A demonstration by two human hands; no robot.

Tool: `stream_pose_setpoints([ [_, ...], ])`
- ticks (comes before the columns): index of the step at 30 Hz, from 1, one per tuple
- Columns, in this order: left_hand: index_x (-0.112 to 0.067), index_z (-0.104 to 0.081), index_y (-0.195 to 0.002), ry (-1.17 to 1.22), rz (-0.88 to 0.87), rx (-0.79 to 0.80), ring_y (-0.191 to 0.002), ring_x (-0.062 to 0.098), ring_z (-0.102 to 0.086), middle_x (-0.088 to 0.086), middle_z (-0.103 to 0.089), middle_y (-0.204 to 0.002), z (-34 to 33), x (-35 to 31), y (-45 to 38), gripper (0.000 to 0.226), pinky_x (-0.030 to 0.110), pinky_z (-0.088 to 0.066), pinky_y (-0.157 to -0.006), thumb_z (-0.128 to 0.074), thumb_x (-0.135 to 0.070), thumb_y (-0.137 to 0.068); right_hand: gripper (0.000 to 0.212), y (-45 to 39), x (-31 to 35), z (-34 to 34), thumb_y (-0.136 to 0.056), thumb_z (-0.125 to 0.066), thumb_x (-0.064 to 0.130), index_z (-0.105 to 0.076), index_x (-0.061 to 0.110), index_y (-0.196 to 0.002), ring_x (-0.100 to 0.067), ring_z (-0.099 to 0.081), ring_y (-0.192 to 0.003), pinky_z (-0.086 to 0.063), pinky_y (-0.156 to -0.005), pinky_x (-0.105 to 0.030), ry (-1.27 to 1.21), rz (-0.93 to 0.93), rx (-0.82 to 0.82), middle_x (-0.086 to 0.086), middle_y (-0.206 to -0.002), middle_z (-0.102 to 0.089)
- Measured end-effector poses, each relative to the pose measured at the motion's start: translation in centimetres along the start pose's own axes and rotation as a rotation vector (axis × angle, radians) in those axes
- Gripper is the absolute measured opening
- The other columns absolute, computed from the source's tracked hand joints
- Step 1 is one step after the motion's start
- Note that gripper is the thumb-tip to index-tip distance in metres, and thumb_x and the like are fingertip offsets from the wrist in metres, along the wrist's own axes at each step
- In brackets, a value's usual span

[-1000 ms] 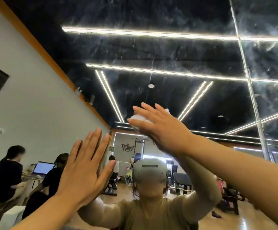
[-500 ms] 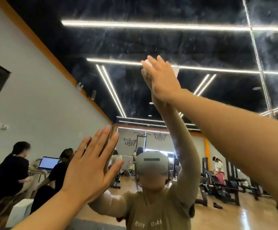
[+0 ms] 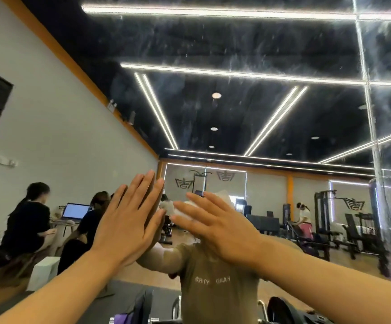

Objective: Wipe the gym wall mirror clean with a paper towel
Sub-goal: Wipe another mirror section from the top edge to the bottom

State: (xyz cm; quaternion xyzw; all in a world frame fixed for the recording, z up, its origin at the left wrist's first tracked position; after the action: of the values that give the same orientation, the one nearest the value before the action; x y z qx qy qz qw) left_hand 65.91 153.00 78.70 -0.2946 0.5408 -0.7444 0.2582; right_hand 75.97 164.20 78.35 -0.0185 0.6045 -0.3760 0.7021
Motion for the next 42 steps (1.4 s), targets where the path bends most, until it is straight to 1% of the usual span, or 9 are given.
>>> stream_pose_setpoints([
  [4,-0.025,-0.003,-0.161,-0.015,-0.017,0.006,-0.155,0.016,-0.001,0.002,-0.006,-0.169,-0.1,0.2,0.1,0.066,0.035,0.000,-0.123,-0.022,-0.053,-0.105,0.084,-1.6,-3.2,2.3,-0.077,-0.082,0.021,-0.040,0.029,-0.150,-0.029,-0.028,-0.147,-0.018,-0.119,-0.046,0.076,0.009,-0.010,-0.008,-0.158,-0.037],
  [8,-0.022,-0.005,-0.161,-0.014,-0.012,-0.016,-0.155,0.020,-0.005,0.003,-0.004,-0.169,-0.6,0.2,0.3,0.065,0.042,-0.009,-0.120,-0.020,-0.051,-0.105,0.055,-4.8,-15.2,6.7,-0.101,-0.056,0.019,-0.037,0.028,-0.152,-0.034,-0.019,-0.150,-0.016,-0.124,-0.050,0.083,-0.447,-0.179,-0.012,-0.163,-0.026],
  [12,-0.023,0.000,-0.161,-0.003,-0.011,-0.020,-0.155,0.020,-0.003,0.003,-0.001,-0.169,-0.6,0.3,0.3,0.065,0.042,-0.007,-0.121,-0.019,-0.051,-0.105,0.053,-6.4,-17.1,6.6,-0.102,-0.048,0.010,-0.036,0.021,-0.153,-0.038,-0.014,-0.150,-0.008,-0.123,-0.049,0.036,-0.668,-0.243,-0.013,-0.162,-0.025],
  [20,-0.024,0.010,-0.160,0.016,0.083,0.043,-0.154,0.017,0.008,0.001,0.006,-0.169,-1.1,-0.3,0.5,0.065,0.044,-0.003,-0.125,-0.009,-0.054,-0.105,0.089,-2.8,-2.4,1.0,-0.074,-0.076,0.001,-0.036,0.023,-0.150,-0.035,-0.024,-0.147,-0.018,-0.120,-0.051,-0.023,-0.217,-0.149,-0.008,-0.158,-0.038],
  [26,-0.032,0.027,-0.152,0.062,0.083,0.144,-0.149,0.011,0.027,-0.008,0.029,-0.160,-0.3,-0.1,1.1,0.066,0.037,0.008,-0.121,0.004,-0.057,-0.095,0.101,3.7,5.9,-2.1,-0.069,-0.070,0.013,-0.023,0.025,-0.158,-0.033,-0.018,-0.150,-0.011,-0.121,-0.047,0.106,0.073,0.113,-0.004,-0.163,-0.026],
  [29,-0.034,0.035,-0.145,0.083,0.124,0.205,-0.142,0.006,0.038,-0.013,0.041,-0.153,0.0,-0.3,1.5,0.069,0.032,0.016,-0.119,0.012,-0.063,-0.088,0.093,3.8,4.8,-1.2,-0.071,-0.065,0.013,-0.028,0.025,-0.156,-0.032,-0.017,-0.150,-0.008,-0.123,-0.046,0.101,0.093,0.094,-0.006,-0.163,-0.025],
  [32,-0.033,0.034,-0.146,0.137,0.162,0.191,-0.141,0.002,0.039,-0.016,0.042,-0.152,0.1,-1.1,1.7,0.069,0.030,0.018,-0.118,0.009,-0.064,-0.089,0.085,2.1,-0.3,0.8,-0.074,-0.067,0.007,-0.035,0.021,-0.151,-0.031,-0.016,-0.149,-0.011,-0.122,-0.047,0.067,-0.052,-0.023,-0.011,-0.160,-0.028],
  [36,-0.027,0.011,-0.157,0.164,0.081,0.137,-0.146,0.001,0.028,-0.011,0.023,-0.163,0.2,-4.4,1.7,0.070,0.027,0.018,-0.119,-0.003,-0.060,-0.097,0.076,0.9,-10.6,4.8,-0.085,-0.070,-0.001,-0.040,0.020,-0.151,-0.034,-0.019,-0.150,-0.013,-0.123,-0.048,0.070,-0.403,-0.129,-0.014,-0.161,-0.029],
  [42,-0.026,0.026,-0.151,0.205,0.159,0.159,-0.142,0.001,0.036,-0.009,0.035,-0.158,-0.2,-6.7,1.8,0.076,0.028,0.023,-0.117,0.008,-0.064,-0.088,0.067,2.4,-16.1,7.4,-0.095,-0.057,-0.001,-0.033,0.019,-0.154,-0.036,-0.009,-0.152,-0.005,-0.124,-0.049,-0.033,-0.779,-0.231,-0.012,-0.164,-0.020],
])
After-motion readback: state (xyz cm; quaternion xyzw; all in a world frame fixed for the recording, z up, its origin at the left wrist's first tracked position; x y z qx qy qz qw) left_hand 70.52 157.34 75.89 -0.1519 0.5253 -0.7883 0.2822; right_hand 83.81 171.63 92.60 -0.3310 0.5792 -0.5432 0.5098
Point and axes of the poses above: each hand's wrist, its own y-axis away from the middle knuckle, its own z-axis out of the back of the hand, x = y × z, the point moved 9 cm from there along -y, towards the middle knuckle
